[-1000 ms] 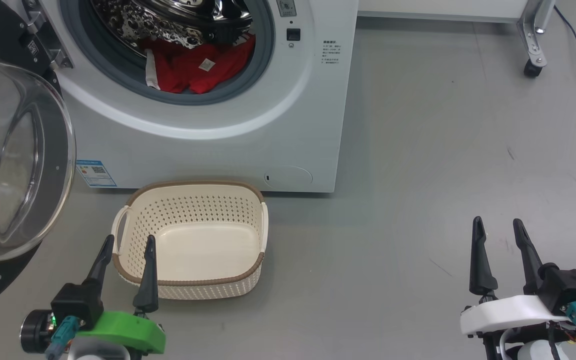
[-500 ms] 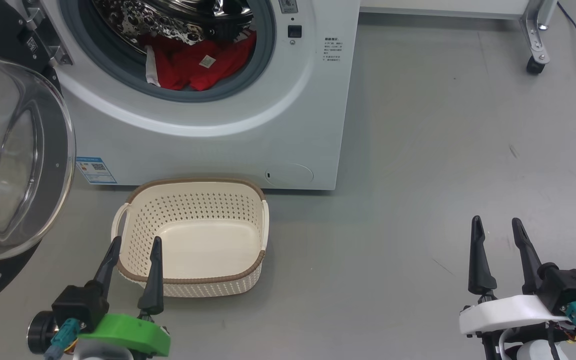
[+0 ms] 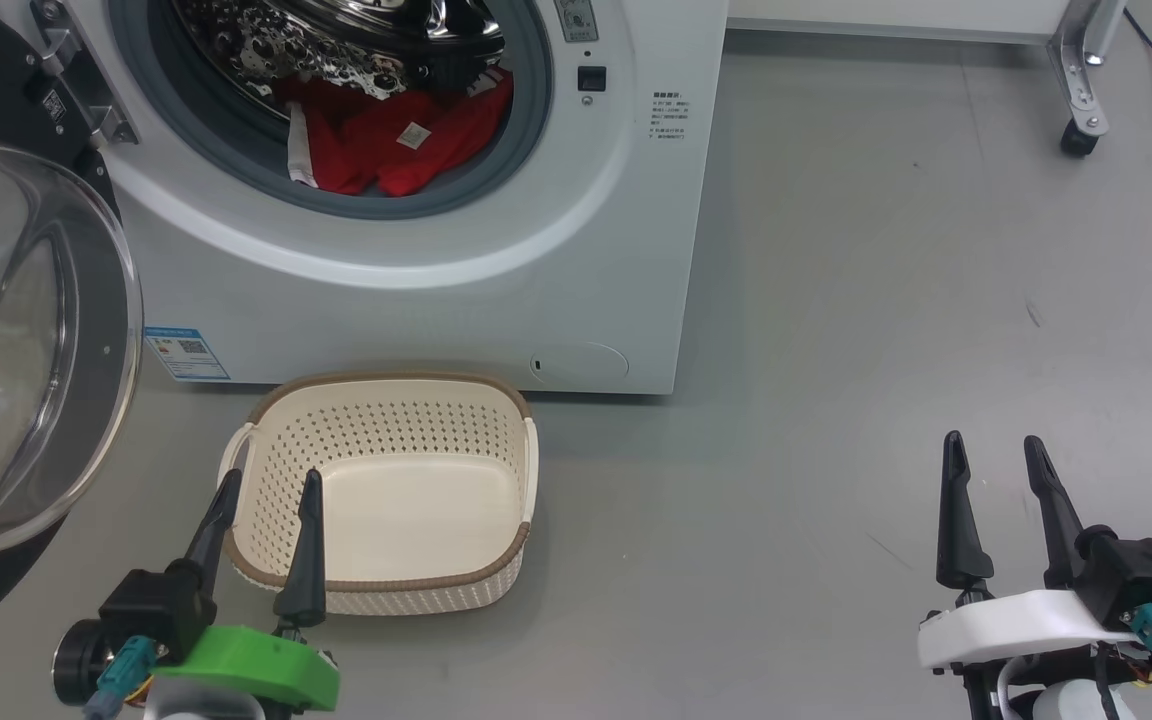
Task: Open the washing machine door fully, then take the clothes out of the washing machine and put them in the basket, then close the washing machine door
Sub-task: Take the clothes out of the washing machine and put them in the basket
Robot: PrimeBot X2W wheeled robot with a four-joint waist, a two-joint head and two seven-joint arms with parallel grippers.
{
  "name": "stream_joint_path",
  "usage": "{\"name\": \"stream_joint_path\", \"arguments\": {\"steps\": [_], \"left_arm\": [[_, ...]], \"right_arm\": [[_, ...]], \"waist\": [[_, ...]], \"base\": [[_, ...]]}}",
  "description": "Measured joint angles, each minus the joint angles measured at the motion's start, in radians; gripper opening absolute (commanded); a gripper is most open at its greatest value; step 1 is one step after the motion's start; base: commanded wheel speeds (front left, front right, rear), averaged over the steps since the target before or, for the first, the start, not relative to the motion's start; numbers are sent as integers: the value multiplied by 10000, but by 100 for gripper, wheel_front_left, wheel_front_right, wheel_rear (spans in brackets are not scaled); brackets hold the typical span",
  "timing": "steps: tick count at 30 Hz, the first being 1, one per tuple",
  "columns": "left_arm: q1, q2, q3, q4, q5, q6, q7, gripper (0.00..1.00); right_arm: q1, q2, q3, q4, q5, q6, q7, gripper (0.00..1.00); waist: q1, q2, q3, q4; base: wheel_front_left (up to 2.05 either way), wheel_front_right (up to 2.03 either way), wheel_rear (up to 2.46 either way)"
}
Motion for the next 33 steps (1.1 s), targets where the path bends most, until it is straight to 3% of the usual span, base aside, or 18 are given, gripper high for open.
{"name": "stream_joint_path", "arguments": {"steps": [11, 33], "left_arm": [[-2, 13, 40, -146, 282, 174, 0, 100], [0, 4, -52, -104, 142, 82, 0, 100]], "right_arm": [[0, 8, -13, 6, -23, 2, 0, 100], [0, 38, -38, 31, -88, 13, 0, 100]], "waist": [[0, 0, -10, 64], [0, 0, -139, 60]], "base": [[122, -122, 0], [84, -84, 0]]}}
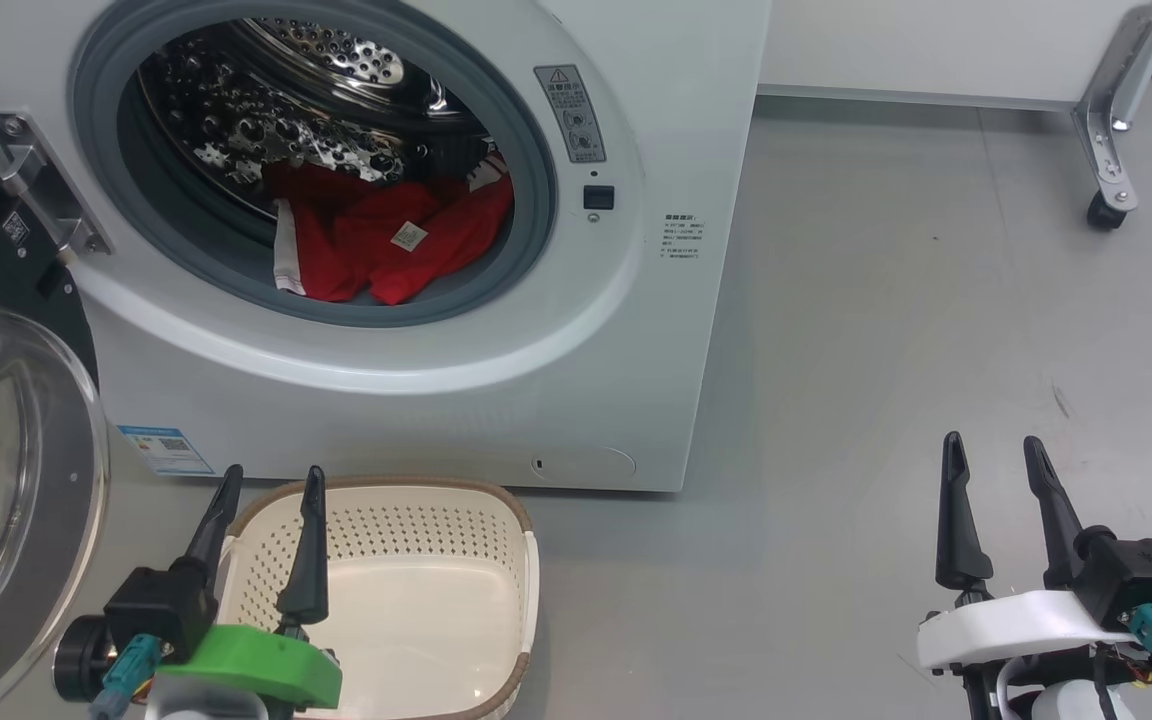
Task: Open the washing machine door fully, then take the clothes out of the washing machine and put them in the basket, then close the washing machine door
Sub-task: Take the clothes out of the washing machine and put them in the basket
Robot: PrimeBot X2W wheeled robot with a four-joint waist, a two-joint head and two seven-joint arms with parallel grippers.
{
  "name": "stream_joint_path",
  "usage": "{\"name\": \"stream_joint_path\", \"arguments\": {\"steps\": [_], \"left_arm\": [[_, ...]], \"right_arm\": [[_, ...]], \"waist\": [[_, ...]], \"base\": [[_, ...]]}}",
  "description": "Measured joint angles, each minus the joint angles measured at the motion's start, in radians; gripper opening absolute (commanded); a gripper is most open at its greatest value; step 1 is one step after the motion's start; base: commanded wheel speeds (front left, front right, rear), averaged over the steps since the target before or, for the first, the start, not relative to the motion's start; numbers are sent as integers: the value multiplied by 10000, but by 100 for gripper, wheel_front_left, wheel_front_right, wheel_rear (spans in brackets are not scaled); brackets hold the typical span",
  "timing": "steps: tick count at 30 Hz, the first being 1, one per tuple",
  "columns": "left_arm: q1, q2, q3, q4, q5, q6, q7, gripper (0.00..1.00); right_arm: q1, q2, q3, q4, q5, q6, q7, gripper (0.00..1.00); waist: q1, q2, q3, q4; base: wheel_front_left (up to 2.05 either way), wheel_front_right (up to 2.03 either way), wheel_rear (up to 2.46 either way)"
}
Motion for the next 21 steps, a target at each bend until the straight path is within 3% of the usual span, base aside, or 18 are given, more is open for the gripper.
{"name": "stream_joint_path", "arguments": {"steps": [21], "left_arm": [[1, -2, -10, -17, 75, 0, 0, 100]], "right_arm": [[2, 15, -2, 2, -17, 29, 0, 100]], "waist": [[0, 0, 43, -10]], "base": [[9, -9, 0]]}}
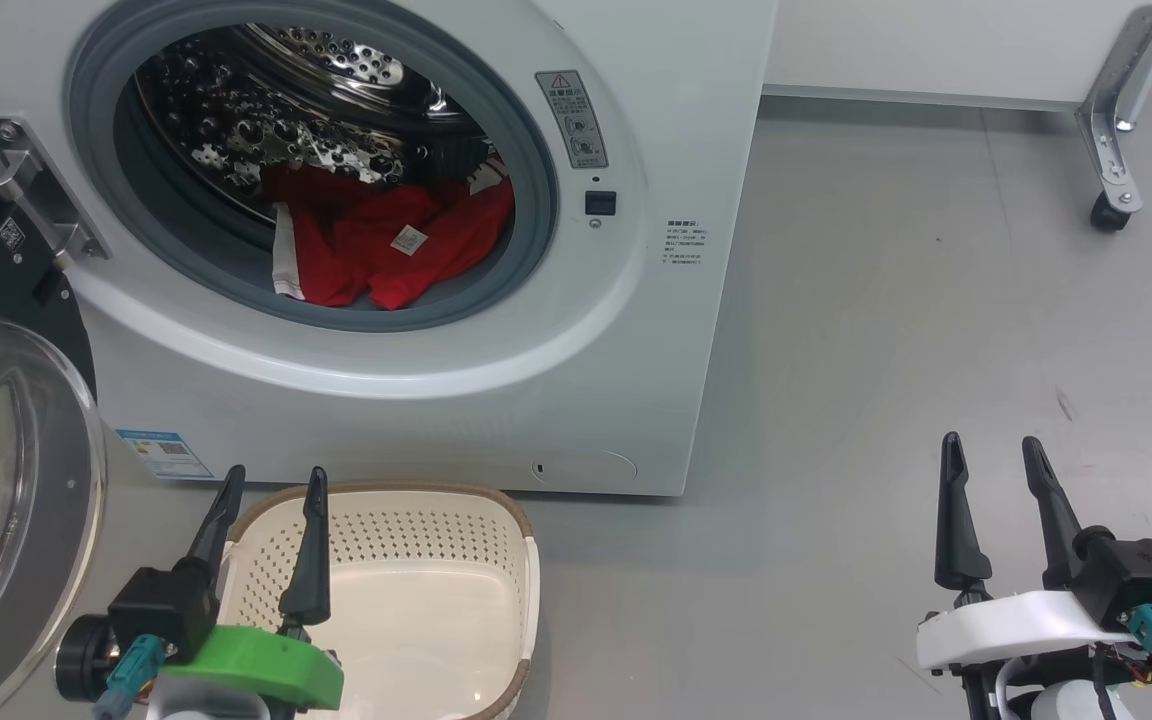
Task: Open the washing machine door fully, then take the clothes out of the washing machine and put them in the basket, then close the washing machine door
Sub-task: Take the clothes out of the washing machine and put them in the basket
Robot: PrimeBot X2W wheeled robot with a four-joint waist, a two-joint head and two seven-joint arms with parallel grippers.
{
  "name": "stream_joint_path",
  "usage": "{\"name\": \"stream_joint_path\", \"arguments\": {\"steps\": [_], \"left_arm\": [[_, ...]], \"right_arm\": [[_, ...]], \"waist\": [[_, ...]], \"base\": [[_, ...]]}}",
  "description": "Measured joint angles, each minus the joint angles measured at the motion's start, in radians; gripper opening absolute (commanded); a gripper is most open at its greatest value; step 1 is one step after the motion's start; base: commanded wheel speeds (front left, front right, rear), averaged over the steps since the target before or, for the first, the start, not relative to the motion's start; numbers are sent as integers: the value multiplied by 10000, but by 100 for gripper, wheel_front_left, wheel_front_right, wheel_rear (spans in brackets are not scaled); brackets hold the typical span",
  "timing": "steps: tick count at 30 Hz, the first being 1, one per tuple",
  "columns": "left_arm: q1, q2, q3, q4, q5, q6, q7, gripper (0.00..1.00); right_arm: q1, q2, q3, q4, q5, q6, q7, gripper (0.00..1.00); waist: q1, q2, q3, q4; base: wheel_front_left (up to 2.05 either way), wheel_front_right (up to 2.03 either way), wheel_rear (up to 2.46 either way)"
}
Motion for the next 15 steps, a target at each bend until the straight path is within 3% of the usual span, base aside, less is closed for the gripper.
{"name": "stream_joint_path", "arguments": {"steps": [15], "left_arm": [[8, 0, -33, -2, 71, 0, 0, 100]], "right_arm": [[31, 21, 12, 2, -15, 58, 0, 100]], "waist": [[0, 0, -4, -30]], "base": [[0, 0, 0]]}}
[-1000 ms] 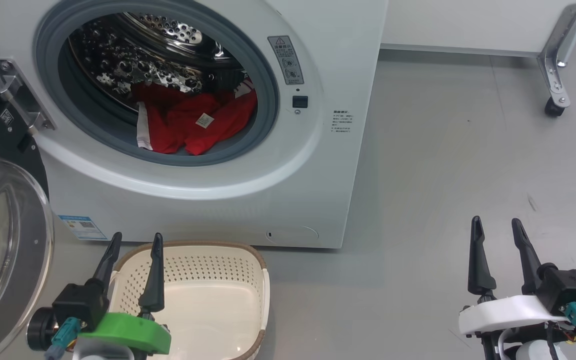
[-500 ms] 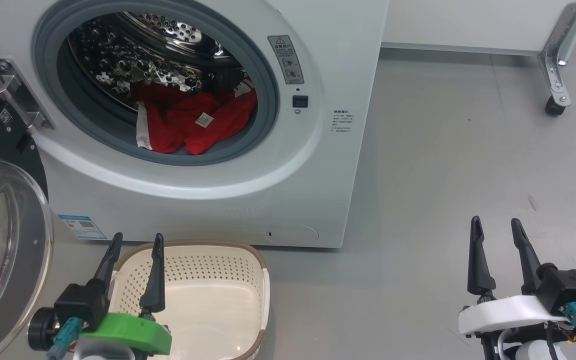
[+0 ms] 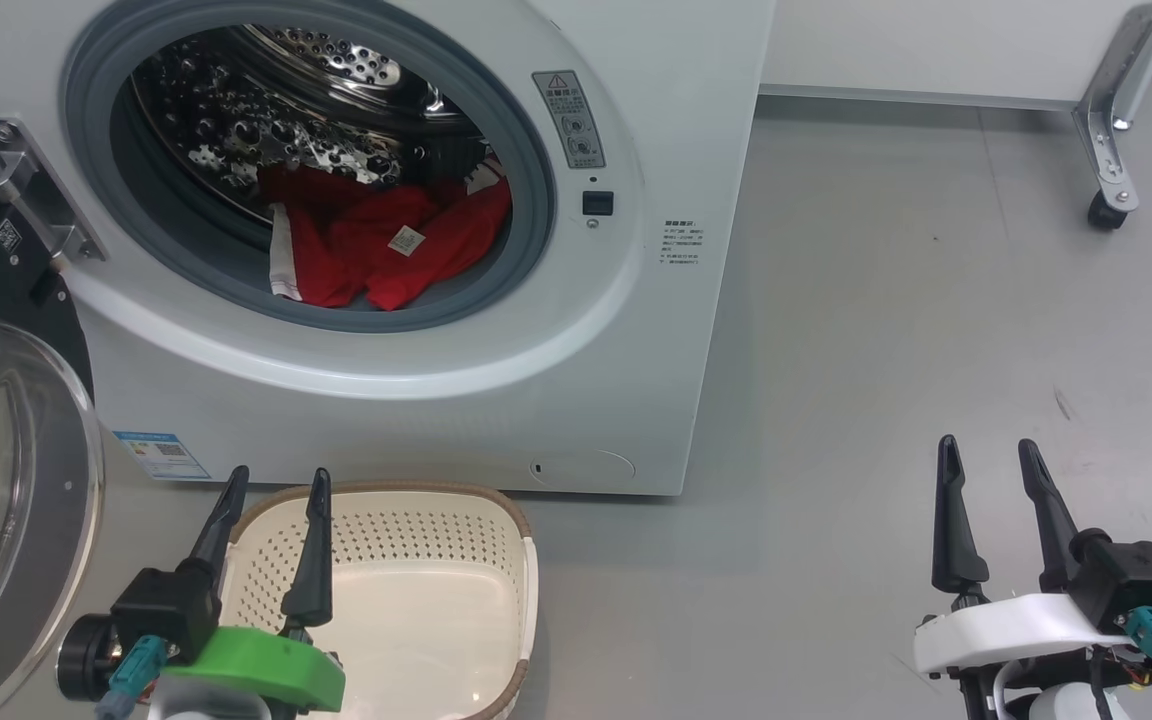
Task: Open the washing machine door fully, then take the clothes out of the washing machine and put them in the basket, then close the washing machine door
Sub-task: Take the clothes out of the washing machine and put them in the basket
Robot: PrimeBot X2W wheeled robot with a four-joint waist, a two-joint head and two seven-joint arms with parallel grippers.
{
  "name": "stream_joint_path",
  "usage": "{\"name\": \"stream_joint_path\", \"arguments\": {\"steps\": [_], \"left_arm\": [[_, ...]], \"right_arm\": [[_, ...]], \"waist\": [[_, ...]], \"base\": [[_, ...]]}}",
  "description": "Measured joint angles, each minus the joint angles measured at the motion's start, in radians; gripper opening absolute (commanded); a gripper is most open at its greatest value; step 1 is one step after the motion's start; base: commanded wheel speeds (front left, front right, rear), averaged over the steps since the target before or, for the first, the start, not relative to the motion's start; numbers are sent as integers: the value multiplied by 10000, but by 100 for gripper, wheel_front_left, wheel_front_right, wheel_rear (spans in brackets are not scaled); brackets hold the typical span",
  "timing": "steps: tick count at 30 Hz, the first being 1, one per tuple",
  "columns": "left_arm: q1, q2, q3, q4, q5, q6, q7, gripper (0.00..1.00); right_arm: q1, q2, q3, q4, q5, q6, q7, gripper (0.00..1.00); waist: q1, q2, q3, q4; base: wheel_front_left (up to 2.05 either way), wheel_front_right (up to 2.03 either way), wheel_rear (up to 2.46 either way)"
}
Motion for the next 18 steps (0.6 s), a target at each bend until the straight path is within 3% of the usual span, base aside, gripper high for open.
{"name": "stream_joint_path", "arguments": {"steps": [18], "left_arm": [[18, 25, 334, -270, 27, 92, 0, 100]], "right_arm": [[14, 13, 125, -155, -96, 31, 0, 100]], "waist": [[0, 1, 716, -364]], "base": [[0, 0, 0]]}}
